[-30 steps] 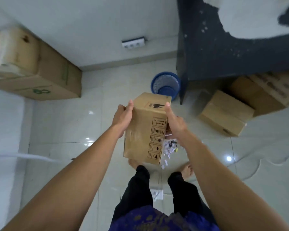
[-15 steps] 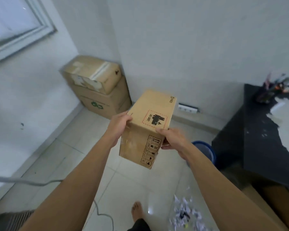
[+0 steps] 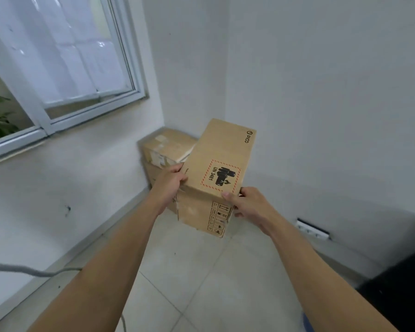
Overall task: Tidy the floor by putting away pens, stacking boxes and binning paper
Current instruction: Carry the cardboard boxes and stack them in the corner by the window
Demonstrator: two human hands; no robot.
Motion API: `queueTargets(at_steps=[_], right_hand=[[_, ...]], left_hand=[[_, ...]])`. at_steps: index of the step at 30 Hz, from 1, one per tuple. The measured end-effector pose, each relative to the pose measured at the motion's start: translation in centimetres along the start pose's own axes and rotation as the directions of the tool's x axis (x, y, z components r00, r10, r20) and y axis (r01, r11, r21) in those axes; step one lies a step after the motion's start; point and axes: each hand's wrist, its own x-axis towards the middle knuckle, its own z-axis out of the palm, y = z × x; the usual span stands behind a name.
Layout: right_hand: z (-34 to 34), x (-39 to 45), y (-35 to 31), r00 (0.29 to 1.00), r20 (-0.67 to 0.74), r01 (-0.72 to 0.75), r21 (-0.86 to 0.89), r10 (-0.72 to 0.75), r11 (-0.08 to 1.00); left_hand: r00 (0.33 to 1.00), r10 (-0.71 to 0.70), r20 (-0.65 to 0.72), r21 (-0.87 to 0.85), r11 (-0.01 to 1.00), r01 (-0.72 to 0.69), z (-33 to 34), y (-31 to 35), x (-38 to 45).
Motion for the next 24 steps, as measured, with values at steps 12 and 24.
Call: queueTargets(at_steps=[12, 24], right_hand=[[4.7, 18.7, -6.4, 0.995, 0.072, 0.079, -0.074, -0.073, 0.994], [6.4, 39.7, -10.6, 0.993, 0.111, 0.059, -0.142, -0.043, 0.988]], left_hand=[[0.999, 0.002, -0.043, 0.042, 0.999, 0.000, -8.1, 1.0, 16.4], [0.994, -0.074, -0.075, 0.104, 0.991, 0.082, -12.0, -0.1, 36.8]])
